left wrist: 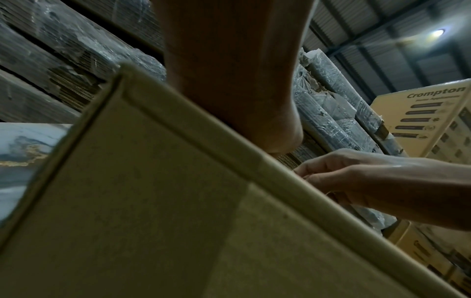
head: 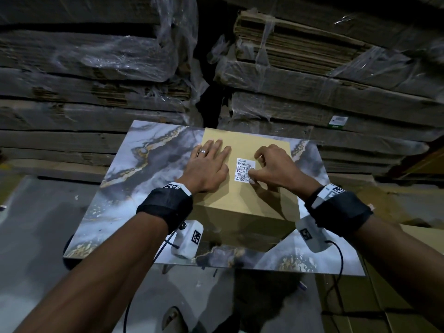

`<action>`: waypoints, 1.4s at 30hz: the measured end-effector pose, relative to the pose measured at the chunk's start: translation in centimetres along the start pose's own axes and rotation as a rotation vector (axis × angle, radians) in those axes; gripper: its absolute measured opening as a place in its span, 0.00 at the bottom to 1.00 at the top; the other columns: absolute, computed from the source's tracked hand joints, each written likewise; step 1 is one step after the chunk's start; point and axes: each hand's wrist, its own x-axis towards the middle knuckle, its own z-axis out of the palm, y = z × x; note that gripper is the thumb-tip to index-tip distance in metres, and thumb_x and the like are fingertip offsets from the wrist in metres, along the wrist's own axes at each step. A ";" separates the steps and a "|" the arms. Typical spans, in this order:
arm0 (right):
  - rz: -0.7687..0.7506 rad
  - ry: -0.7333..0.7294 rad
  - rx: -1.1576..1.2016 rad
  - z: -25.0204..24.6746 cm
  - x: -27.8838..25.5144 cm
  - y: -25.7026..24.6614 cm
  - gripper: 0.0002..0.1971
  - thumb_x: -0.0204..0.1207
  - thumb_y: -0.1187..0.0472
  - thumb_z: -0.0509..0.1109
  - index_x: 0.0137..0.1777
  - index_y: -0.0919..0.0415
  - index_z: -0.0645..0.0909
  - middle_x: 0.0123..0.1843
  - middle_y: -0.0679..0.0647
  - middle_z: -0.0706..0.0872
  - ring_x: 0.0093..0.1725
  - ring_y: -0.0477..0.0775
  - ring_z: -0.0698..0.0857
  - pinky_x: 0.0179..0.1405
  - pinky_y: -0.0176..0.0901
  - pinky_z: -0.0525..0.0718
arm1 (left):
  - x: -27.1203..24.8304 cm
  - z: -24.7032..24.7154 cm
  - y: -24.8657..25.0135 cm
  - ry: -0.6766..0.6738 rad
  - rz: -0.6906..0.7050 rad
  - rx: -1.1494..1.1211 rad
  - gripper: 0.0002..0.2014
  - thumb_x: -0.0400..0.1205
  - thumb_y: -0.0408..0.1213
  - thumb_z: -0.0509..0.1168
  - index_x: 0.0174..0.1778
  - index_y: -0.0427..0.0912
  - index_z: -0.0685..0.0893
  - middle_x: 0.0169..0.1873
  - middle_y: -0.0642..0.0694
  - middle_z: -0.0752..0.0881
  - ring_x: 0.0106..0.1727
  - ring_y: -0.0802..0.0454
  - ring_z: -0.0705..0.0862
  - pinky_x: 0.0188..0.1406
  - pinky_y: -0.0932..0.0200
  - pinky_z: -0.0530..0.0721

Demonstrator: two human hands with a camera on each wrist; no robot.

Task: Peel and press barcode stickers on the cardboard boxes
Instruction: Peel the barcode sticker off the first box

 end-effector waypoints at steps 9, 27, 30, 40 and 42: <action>0.068 0.037 -0.017 0.6 -0.6 -1.6 0.13 0.75 0.57 0.73 0.49 0.70 0.85 0.43 0.62 0.85 0.45 0.62 0.81 0.37 0.52 0.73 | -0.3 0.2 0.1 0.043 0.009 0.017 0.36 0.82 0.54 0.36 0.90 0.50 0.50 0.90 0.44 0.48 0.90 0.43 0.46 0.87 0.39 0.43; 0.256 -0.046 0.046 -0.7 0.3 -2.7 0.11 0.70 0.62 0.77 0.52 0.60 0.83 0.48 0.59 0.88 0.47 0.59 0.86 0.36 0.45 0.77 | -0.3 0.5 0.2 0.064 0.026 0.042 0.31 0.89 0.50 0.42 0.90 0.49 0.50 0.90 0.42 0.48 0.90 0.41 0.47 0.87 0.37 0.44; 0.201 -0.031 -0.020 -0.2 0.3 -2.3 0.15 0.72 0.59 0.77 0.57 0.63 0.85 0.51 0.60 0.88 0.48 0.58 0.82 0.41 0.44 0.74 | -0.3 0.5 0.2 0.066 0.019 0.037 0.31 0.89 0.50 0.43 0.90 0.49 0.51 0.90 0.42 0.49 0.90 0.41 0.47 0.86 0.37 0.43; 0.160 -0.008 -0.015 0.7 -0.5 -2.7 0.09 0.73 0.64 0.74 0.51 0.66 0.86 0.47 0.60 0.88 0.45 0.61 0.85 0.45 0.59 0.88 | -0.4 0.9 0.3 0.102 0.028 0.031 0.34 0.86 0.52 0.39 0.90 0.47 0.52 0.89 0.40 0.52 0.89 0.39 0.50 0.86 0.34 0.49; 0.146 -0.004 -0.026 0.7 -0.4 -2.7 0.08 0.73 0.64 0.74 0.50 0.64 0.85 0.47 0.60 0.87 0.45 0.60 0.84 0.44 0.58 0.87 | -0.4 0.9 0.3 0.116 0.032 0.024 0.32 0.87 0.51 0.42 0.90 0.47 0.53 0.89 0.40 0.52 0.89 0.39 0.50 0.86 0.34 0.49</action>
